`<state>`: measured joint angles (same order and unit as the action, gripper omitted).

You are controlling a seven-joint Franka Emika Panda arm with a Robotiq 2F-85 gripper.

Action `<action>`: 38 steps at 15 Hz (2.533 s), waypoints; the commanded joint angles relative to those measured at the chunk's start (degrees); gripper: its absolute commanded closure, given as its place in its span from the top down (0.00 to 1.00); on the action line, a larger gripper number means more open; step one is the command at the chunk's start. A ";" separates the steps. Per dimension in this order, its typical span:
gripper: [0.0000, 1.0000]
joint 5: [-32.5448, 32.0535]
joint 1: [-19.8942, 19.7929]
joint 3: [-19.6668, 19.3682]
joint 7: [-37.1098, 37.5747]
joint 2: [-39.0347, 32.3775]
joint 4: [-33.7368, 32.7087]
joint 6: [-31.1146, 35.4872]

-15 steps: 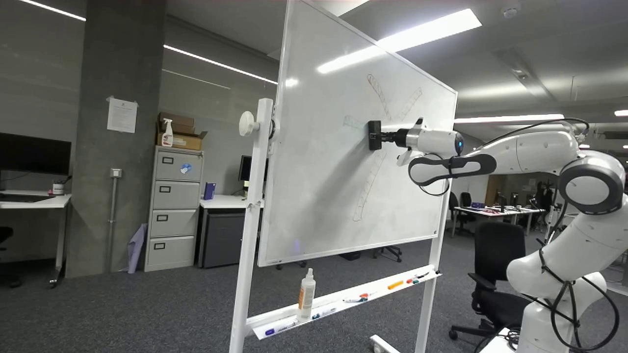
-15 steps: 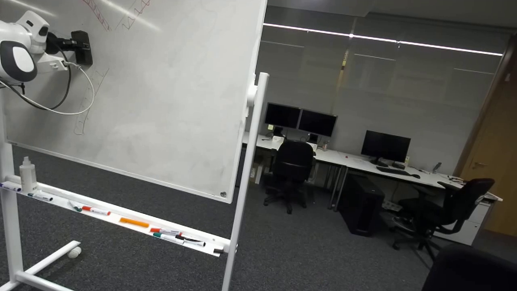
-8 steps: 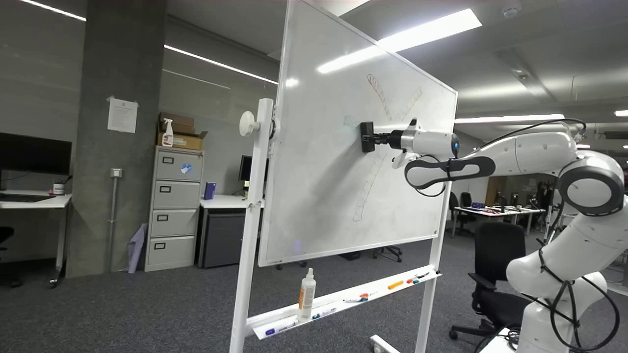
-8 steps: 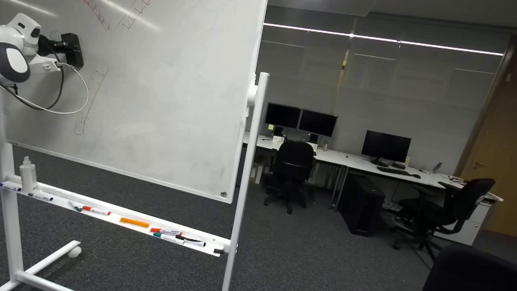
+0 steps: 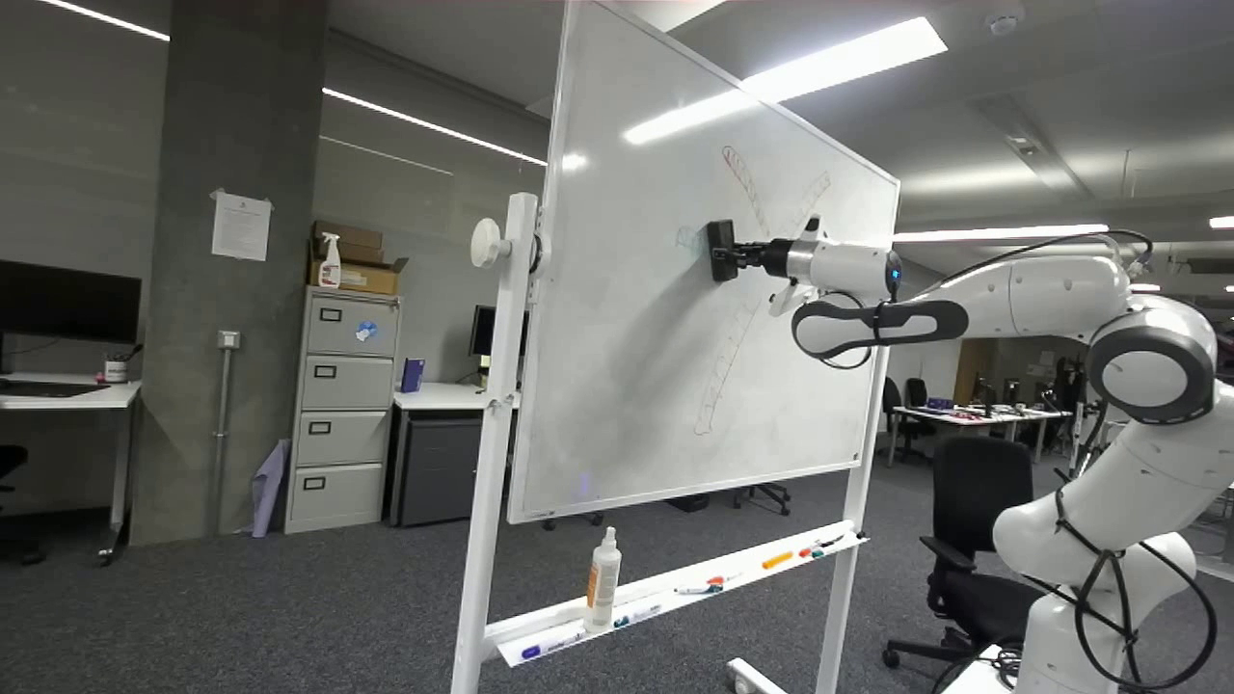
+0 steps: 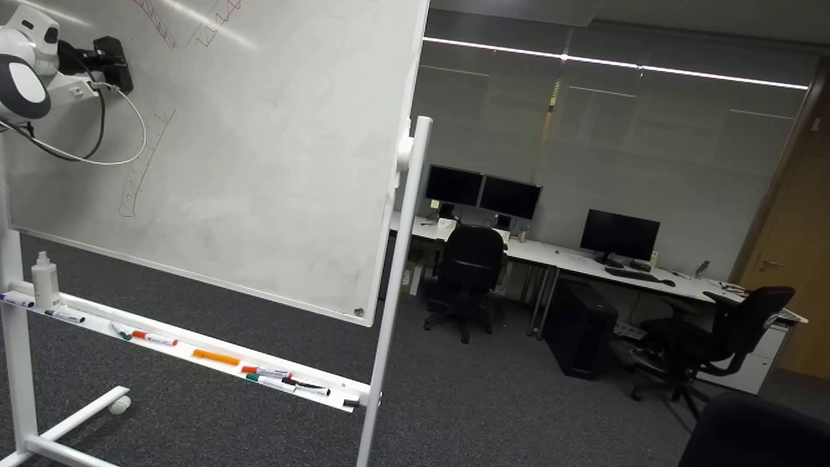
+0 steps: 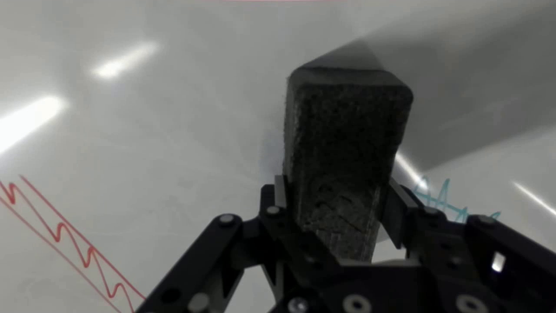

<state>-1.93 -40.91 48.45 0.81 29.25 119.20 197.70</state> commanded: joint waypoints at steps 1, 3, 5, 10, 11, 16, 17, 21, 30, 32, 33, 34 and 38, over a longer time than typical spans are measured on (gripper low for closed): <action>0.30 -2.19 -3.93 3.22 -2.13 -2.71 -6.09 -1.45; 0.30 -2.76 -5.92 6.04 -2.12 -3.04 -7.41 -1.70; 0.30 -3.37 -7.89 9.05 -2.16 -3.16 -8.41 -1.89; 0.30 -5.23 -12.43 16.95 -2.17 -3.28 -10.51 -2.22; 0.30 -5.59 -13.20 18.29 -2.17 -3.26 -10.70 -2.17; 0.30 -4.89 -15.36 22.59 -5.10 -3.79 -10.96 -1.94; 0.30 -4.76 -15.72 22.68 -5.19 -3.63 -11.08 -1.82; 0.30 -3.87 -15.67 21.35 -4.79 -3.26 -10.57 -1.15; 0.30 -1.68 -11.07 14.13 -3.80 -3.26 -7.43 0.26; 0.30 -0.82 -8.89 10.86 -3.64 -3.18 -6.69 0.17; 0.30 -0.45 -7.92 9.22 -3.62 -3.08 -6.28 0.18; 0.30 -0.19 -6.38 7.26 -3.59 -3.38 -5.80 0.18; 0.30 -1.04 4.38 -3.25 -4.05 -6.99 -3.62 0.23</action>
<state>-2.59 -44.04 52.63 -1.61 27.26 114.30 197.80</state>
